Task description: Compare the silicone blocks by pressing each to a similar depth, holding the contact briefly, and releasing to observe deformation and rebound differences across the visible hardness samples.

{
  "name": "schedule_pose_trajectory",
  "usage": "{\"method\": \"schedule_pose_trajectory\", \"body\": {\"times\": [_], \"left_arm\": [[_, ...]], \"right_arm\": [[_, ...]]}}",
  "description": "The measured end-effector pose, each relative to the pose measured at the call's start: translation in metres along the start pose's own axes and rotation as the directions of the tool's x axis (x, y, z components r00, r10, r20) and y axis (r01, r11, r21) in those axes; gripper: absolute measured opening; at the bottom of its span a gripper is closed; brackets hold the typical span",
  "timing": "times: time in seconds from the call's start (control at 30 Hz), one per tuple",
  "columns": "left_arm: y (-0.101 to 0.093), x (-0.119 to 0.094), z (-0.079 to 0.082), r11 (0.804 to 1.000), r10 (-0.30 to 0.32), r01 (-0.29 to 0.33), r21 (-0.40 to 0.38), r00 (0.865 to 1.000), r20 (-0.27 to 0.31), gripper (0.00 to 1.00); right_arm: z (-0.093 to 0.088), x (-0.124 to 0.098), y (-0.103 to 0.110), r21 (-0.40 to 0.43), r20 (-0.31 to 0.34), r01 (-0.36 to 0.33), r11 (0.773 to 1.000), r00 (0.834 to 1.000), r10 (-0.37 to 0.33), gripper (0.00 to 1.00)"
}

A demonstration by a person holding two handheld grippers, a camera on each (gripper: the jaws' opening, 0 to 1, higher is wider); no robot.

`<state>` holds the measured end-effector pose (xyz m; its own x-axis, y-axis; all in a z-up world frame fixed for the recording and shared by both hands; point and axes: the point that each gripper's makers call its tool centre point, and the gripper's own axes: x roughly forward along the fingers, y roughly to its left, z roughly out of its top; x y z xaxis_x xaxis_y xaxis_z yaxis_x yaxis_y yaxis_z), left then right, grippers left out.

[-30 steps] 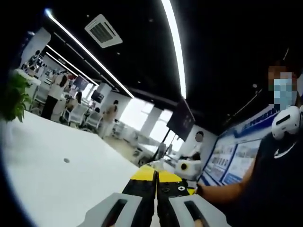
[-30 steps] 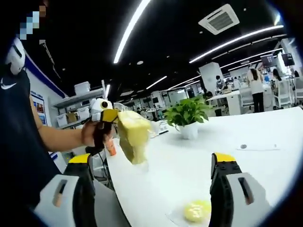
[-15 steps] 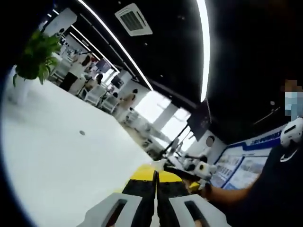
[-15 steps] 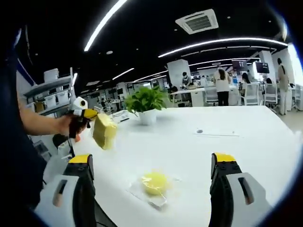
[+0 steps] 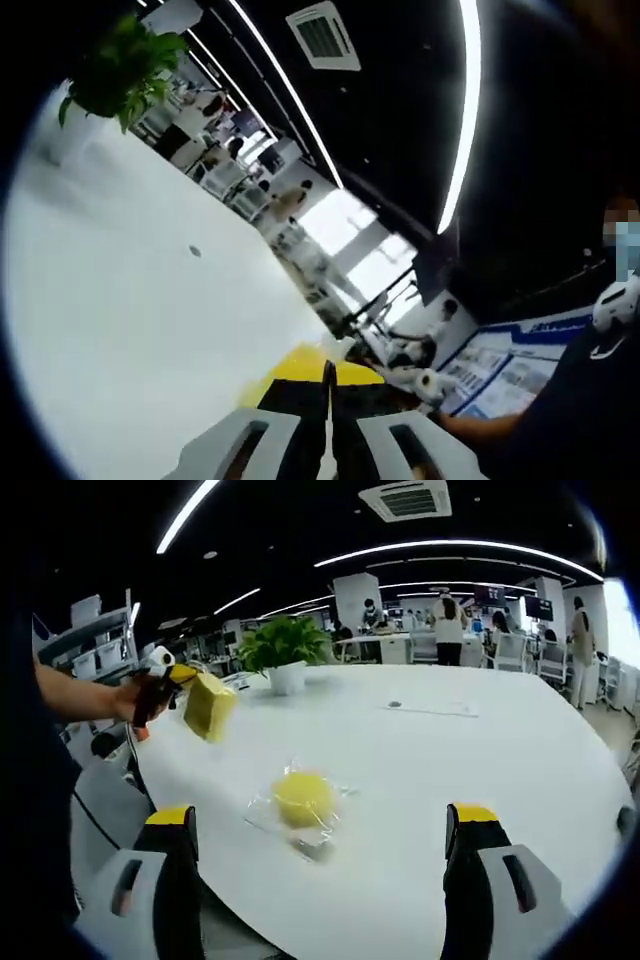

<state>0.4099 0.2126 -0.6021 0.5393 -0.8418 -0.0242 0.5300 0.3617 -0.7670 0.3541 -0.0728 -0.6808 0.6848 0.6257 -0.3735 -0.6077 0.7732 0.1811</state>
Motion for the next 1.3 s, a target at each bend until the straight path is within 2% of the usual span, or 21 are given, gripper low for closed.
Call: {"method": "schedule_pose_trajectory", "body": {"times": [0.2,0.33,0.47,0.57,0.67,0.7,0.77,0.83,0.87,0.97,1.0,1.07,1.1,1.13,1.17,1.2,1.23,1.27,1.3], "left_arm": [[0.021,-0.004,-0.004,0.998,0.023,-0.022,-0.058,1.0,0.009,0.0],[0.035,-0.004,-0.012,0.99,0.029,-0.026,-0.139,0.999,0.019,0.0],[0.046,-0.004,-0.023,0.986,0.052,-0.049,-0.161,0.999,0.014,0.0],[0.06,-0.005,-0.034,0.981,0.095,-0.095,-0.168,0.995,-0.011,0.0],[0.079,-0.008,-0.042,0.975,0.162,-0.163,-0.15,0.987,-0.016,0.0],[0.085,-0.009,-0.036,0.971,0.19,-0.185,-0.151,0.982,0.019,0.0],[0.098,-0.011,-0.039,0.962,0.24,-0.238,-0.134,0.971,-0.001,0.0],[0.117,-0.014,-0.04,0.941,0.338,-0.338,-0.027,0.941,-0.015,0.0],[0.127,-0.017,-0.039,0.921,0.387,-0.386,0.05,0.922,-0.009,0.0],[0.137,-0.017,-0.039,0.904,0.417,-0.412,0.112,0.908,-0.026,0.0],[0.136,-0.015,-0.038,0.909,0.407,-0.401,0.118,0.913,-0.031,0.0],[0.141,-0.015,-0.037,0.89,0.43,-0.416,0.188,0.902,-0.037,0.0],[0.143,-0.016,-0.04,0.885,0.441,-0.423,0.196,0.896,-0.057,0.0],[0.143,-0.015,-0.043,0.889,0.438,-0.42,0.18,0.896,-0.072,0.0],[0.155,-0.021,-0.047,0.854,0.505,-0.482,0.194,0.859,-0.088,0.01],[0.171,-0.031,-0.045,0.787,0.599,-0.566,0.244,0.796,-0.084,0.1],[0.182,-0.036,-0.038,0.727,0.659,-0.62,0.297,0.751,-0.044,0.33],[0.172,-0.028,-0.023,0.736,0.608,-0.59,0.332,0.792,0.058,0.72],[0.162,-0.025,-0.016,0.746,0.584,-0.586,0.317,0.804,0.111,0.89]], "right_arm": [[-0.012,-0.006,0.0,0.02,-0.011,0.022,1.0,1.0,-0.022,0.97],[-0.017,-0.009,0.0,0.031,-0.018,0.028,0.999,0.999,-0.027,0.97],[-0.018,-0.01,0.0,0.033,-0.025,0.032,0.999,0.999,-0.031,0.96],[-0.02,-0.011,-0.003,-0.006,-0.033,0.045,0.999,0.998,-0.045,0.96],[-0.02,-0.01,-0.001,0.008,-0.034,0.037,0.999,0.999,-0.037,0.96],[-0.02,-0.011,0.0,0.006,-0.031,0.039,0.999,0.999,-0.039,0.96],[-0.02,-0.011,0.001,0.013,-0.029,0.036,0.999,0.999,-0.036,0.96],[-0.021,-0.009,0.002,0.011,-0.033,0.033,0.999,0.999,-0.033,0.96],[-0.022,-0.009,0.003,0.008,-0.037,0.031,0.999,0.999,-0.031,0.96],[-0.023,-0.007,0.005,-0.02,-0.05,0.028,0.999,0.998,-0.029,0.96],[-0.023,-0.007,0.005,-0.021,-0.049,0.024,0.999,0.998,-0.025,0.96],[-0.022,-0.008,0.005,-0.021,-0.049,0.025,0.999,0.998,-0.026,0.96],[-0.021,-0.008,0.004,-0.018,-0.044,0.027,0.999,0.999,-0.028,0.96],[-0.02,-0.009,0.004,-0.011,-0.038,0.029,1.0,0.999,-0.029,0.96],[-0.019,-0.009,0.003,-0.008,-0.032,0.03,1.0,0.999,-0.03,0.96],[-0.02,-0.01,0.002,-0.004,-0.028,0.032,0.999,0.999,-0.032,0.96],[-0.023,-0.009,0.002,0.022,-0.038,0.033,0.999,0.999,-0.032,0.96],[-0.025,-0.009,0.003,0.038,-0.05,0.032,0.999,0.998,-0.03,0.96],[-0.024,-0.009,0.004,0.043,-0.048,0.032,0.999,0.998,-0.03,0.96]]}}
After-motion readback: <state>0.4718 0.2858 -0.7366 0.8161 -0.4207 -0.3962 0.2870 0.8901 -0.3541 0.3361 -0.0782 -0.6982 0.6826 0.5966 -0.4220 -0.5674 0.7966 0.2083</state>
